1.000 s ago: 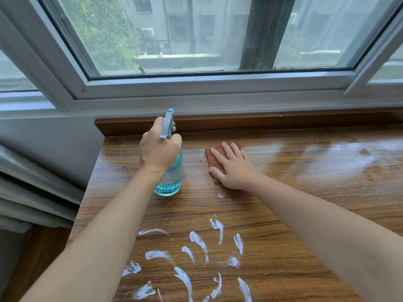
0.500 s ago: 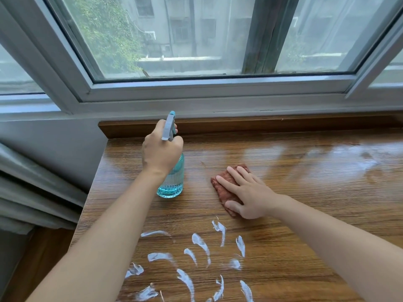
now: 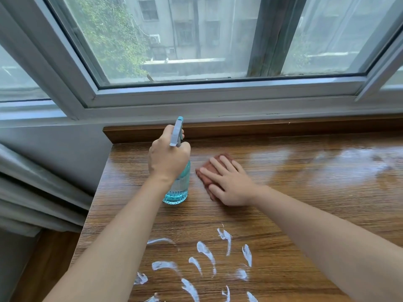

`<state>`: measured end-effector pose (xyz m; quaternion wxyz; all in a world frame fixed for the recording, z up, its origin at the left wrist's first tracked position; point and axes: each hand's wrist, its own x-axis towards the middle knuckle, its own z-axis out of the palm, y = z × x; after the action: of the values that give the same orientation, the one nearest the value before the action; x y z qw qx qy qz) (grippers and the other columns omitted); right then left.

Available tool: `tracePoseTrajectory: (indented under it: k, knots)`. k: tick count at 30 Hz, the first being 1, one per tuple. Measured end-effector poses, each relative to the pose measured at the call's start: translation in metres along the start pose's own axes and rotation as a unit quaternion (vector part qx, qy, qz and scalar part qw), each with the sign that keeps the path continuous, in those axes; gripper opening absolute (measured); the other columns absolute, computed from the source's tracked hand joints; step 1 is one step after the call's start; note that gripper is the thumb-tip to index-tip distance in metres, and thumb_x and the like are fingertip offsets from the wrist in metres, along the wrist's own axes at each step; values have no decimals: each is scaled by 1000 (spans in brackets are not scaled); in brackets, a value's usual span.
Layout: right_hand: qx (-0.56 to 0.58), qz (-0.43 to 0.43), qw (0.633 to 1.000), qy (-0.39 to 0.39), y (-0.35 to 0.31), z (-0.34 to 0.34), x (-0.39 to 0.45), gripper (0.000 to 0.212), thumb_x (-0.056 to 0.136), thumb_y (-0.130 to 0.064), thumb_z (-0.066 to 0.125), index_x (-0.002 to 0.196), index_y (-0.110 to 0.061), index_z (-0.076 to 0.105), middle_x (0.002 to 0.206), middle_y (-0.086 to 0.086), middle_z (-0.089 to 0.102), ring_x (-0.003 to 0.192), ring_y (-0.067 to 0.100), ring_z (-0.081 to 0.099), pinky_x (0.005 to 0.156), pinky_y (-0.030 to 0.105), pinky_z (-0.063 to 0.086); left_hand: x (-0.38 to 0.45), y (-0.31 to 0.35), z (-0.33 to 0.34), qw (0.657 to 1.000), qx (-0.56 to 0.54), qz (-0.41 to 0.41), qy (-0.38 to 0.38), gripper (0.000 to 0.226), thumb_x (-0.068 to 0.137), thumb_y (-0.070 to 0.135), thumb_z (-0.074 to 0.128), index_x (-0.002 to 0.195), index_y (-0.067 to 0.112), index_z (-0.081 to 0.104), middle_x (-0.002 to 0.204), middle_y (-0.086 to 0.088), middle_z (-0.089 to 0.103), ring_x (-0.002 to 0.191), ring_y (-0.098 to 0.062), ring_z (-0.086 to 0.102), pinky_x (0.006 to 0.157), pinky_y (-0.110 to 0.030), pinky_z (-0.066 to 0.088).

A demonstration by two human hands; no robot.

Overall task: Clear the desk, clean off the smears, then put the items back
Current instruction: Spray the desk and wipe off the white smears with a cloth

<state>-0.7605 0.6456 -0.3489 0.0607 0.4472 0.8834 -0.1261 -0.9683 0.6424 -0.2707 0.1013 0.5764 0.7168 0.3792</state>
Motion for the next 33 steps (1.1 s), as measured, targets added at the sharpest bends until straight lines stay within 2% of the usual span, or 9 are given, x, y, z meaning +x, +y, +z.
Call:
tracePoseTrajectory:
  k: [4, 10, 13, 17, 19, 21, 25, 29, 33]
  knots:
    - [-20, -32, 999, -25, 29, 5, -53, 64, 101, -66, 23, 158, -53, -2, 171, -8, -10, 157, 20, -14, 125, 42, -5, 0, -4, -3, 1000, -29, -3, 2, 22, 78, 18, 54, 99, 21, 60, 66, 4, 57, 60, -27, 56, 57, -30, 37]
    - [33, 150, 988, 18, 15, -3, 26, 65, 100, -58, 21, 161, -42, 5, 172, 6, -3, 156, 33, -9, 124, 52, 1, 0, -4, -3, 1000, -23, 4, -2, 21, 83, 9, 61, 101, 21, 60, 67, 6, 56, 61, -25, 58, 57, -32, 45]
    - [49, 183, 982, 18, -2, -8, 60, 64, 100, -56, 21, 160, -44, 5, 172, 6, -4, 156, 34, -10, 123, 55, -1, 1, -2, -2, 1000, -8, 1, -5, 19, 83, 10, 60, 99, 21, 58, 67, 7, 55, 62, -26, 57, 58, -32, 41]
    - [12, 86, 996, -14, 5, -7, 34, 59, 103, -57, 21, 159, -51, 2, 172, 0, -8, 157, 28, -12, 124, 50, -4, 1, 1, -3, 1000, 2, 7, -15, 15, 84, 13, 58, 97, 19, 58, 68, 4, 56, 65, -30, 58, 60, -36, 47]
    - [-3, 25, 999, -34, 19, -3, -7, 59, 104, -59, 22, 158, -54, -2, 171, -4, -13, 157, 24, -16, 124, 44, -9, 1, 2, -5, 1000, -1, 6, -19, 14, 86, 12, 59, 98, 18, 59, 70, 3, 58, 67, -30, 59, 60, -35, 45]
    - [-11, 13, 999, -41, 32, 5, -54, 60, 102, -63, 19, 156, -57, -6, 170, -7, -17, 156, 22, -20, 122, 40, -12, 0, 2, -8, 1000, -9, 4, -21, 14, 87, 11, 59, 99, 18, 59, 72, 5, 58, 69, -28, 59, 61, -33, 40]
    - [14, 145, 989, -28, 44, 19, -116, 65, 90, -68, 4, 154, -59, -7, 169, -7, -17, 156, 20, -19, 125, 41, -7, -2, 2, -9, 999, -19, 14, -30, 12, 89, 11, 59, 99, 19, 57, 71, 11, 54, 71, -28, 57, 63, -33, 39]
    - [60, 293, 954, 1, 20, 26, -112, 59, 105, -46, 24, 159, -51, -1, 171, 0, -12, 157, 25, -14, 125, 45, -5, -5, 5, -7, 998, -7, 49, -50, 11, 88, 12, 58, 99, 16, 56, 69, 4, 56, 68, -31, 57, 61, -36, 41]
    - [90, 261, 961, -11, -6, 28, -117, 64, 104, -37, 30, 159, -51, 1, 171, -2, -15, 156, 25, -17, 124, 46, -8, -9, 16, -10, 994, 10, 55, -89, 15, 90, 13, 57, 104, 17, 56, 73, 0, 60, 69, -32, 58, 65, -35, 38]
